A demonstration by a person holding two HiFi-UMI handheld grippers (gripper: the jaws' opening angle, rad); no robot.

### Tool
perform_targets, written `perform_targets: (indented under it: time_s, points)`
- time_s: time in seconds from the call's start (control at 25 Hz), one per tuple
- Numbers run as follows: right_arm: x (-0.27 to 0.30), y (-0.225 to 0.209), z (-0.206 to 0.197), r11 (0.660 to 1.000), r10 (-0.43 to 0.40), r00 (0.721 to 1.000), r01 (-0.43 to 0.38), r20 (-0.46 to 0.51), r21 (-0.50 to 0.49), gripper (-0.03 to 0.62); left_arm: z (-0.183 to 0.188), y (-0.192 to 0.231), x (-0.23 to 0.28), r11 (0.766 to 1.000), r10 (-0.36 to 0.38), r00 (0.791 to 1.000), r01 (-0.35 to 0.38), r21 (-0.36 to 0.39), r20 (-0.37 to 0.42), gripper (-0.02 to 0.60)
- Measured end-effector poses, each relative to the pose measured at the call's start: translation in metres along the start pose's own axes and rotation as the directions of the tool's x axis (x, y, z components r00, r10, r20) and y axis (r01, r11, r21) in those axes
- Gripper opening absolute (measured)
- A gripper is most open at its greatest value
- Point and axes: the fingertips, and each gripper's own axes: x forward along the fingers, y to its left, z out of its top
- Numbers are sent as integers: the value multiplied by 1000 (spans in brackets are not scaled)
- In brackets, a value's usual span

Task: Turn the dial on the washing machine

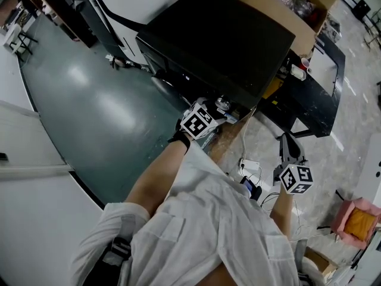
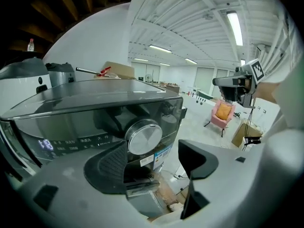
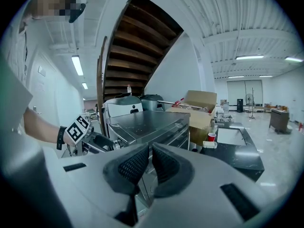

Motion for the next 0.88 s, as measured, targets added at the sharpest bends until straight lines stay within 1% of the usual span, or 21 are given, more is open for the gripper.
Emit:
perform_targets:
  time_s: [0.12, 0.28, 0.44, 0.56, 0.68, 0.76, 0.88]
  points:
    - [2, 2, -1, 1000, 5, 1000, -5, -4, -3, 24, -3, 0, 2, 1000, -12, 1000, 11, -20, -5, 312]
    - [3, 5, -1, 1000, 12, 1000, -12, -6, -7, 25, -18, -1, 10, 998, -20, 999, 18, -55, -42, 322]
    - [0, 1, 0, 1000, 1, 1000, -1, -6, -5, 23, -17, -2, 9, 996, -30, 999, 28, -83, -23, 324]
    - [0, -2, -1, 1000, -6, 1000, 6, -6, -3, 24, -21, -6, 12, 995, -58, 997, 54, -83, -49, 324]
    - [0, -1, 0, 1000, -4, 1000, 4, -7, -8, 24, -30, -23, 20, 993, -113, 990, 109, -55, -83, 319]
    - [-1, -2, 0, 1000, -6, 1000, 6, -7, -9, 23, -31, -36, 25, 989, -143, 986, 139, -45, -87, 319]
    - [-1, -5, 0, 1000, -11, 1000, 11, -5, -5, 24, -33, -46, 26, 986, -167, 982, 163, -45, -90, 319]
